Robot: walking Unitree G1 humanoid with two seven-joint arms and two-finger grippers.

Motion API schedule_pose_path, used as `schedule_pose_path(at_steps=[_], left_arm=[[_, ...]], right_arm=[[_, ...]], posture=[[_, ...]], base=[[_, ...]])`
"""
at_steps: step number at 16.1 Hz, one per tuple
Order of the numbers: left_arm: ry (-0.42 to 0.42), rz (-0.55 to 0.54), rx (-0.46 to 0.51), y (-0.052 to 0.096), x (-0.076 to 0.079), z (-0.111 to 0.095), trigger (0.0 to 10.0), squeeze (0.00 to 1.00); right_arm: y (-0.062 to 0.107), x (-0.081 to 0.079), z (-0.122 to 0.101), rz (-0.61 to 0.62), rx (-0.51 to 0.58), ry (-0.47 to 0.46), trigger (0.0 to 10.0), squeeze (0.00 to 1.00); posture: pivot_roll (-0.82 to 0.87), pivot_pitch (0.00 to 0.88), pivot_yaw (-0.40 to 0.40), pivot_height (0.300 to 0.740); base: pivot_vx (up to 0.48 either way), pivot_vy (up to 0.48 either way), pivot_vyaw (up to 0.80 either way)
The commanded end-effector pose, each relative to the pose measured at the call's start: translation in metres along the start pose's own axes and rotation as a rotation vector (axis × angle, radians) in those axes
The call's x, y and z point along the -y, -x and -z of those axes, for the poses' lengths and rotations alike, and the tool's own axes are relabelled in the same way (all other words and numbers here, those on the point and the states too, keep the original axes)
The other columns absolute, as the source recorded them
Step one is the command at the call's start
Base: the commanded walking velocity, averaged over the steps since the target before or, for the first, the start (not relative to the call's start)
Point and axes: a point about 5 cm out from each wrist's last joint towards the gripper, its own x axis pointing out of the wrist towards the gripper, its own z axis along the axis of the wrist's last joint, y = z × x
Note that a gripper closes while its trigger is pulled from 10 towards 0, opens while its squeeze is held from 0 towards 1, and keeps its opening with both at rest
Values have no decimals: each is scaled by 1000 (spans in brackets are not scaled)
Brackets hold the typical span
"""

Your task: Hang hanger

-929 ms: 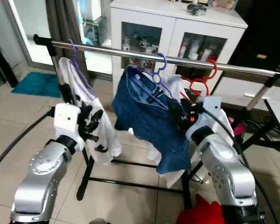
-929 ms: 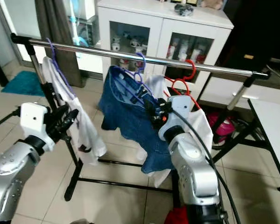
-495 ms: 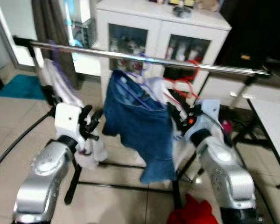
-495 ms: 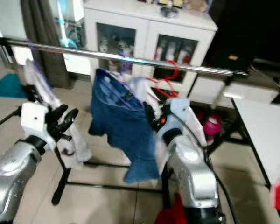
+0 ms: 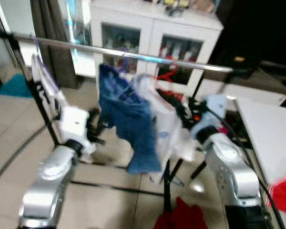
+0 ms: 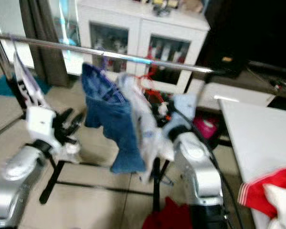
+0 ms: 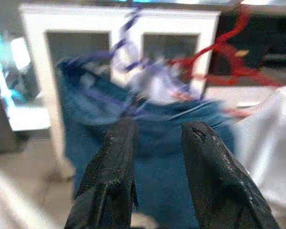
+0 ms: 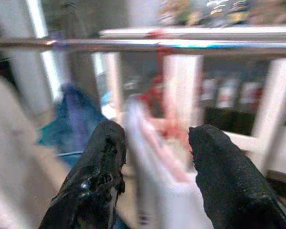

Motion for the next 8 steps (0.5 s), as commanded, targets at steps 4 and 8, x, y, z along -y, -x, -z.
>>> schedule_pose_path(at_steps=[4,8], left_arm=[[5,-6,37,-5,-3,-7,10000,0],[-2,11,33,-6,-4,-8,10000,0]], right_arm=[[-1,3,1,38,0,-12,10000,0],[3,6,-2,40,33,-60,10000,0]], posture=[[-38,0,-77,740],[-36,0,-70,740]], base=[[0,0,0],[0,0,0]])
